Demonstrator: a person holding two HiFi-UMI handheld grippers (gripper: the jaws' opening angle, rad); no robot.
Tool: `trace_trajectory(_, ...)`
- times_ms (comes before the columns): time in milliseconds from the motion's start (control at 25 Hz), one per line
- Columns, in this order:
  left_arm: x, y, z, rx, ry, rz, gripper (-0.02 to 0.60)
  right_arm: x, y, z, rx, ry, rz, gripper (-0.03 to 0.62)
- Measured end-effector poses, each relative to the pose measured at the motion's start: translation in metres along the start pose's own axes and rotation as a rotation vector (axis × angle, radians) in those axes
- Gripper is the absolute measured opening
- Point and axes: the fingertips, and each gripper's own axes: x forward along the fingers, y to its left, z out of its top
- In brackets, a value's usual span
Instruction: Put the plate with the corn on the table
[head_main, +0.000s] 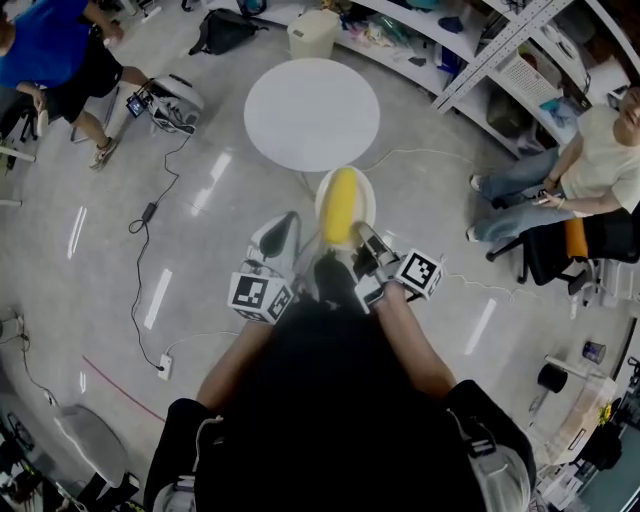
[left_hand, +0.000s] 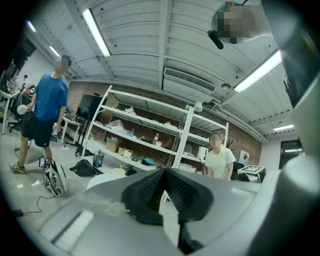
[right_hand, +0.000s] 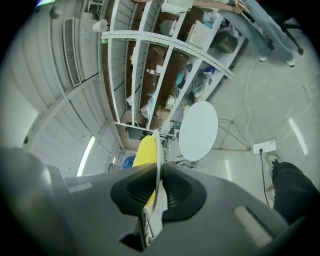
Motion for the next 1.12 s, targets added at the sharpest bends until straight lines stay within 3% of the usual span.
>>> trace_trajectory(840, 0.137, 0.038, 0.018, 0.003, 0.019, 0.026, 0.003, 0.088, -0.006, 0.103, -0.019, 0.084, -0.016, 0.035)
trace_trajectory(1120, 0.174, 0.048, 0.031, 0.007, 0.012, 0.066, 0.003, 0.11, 0.001, 0.139, -0.007, 0.1, -0.006, 0.035)
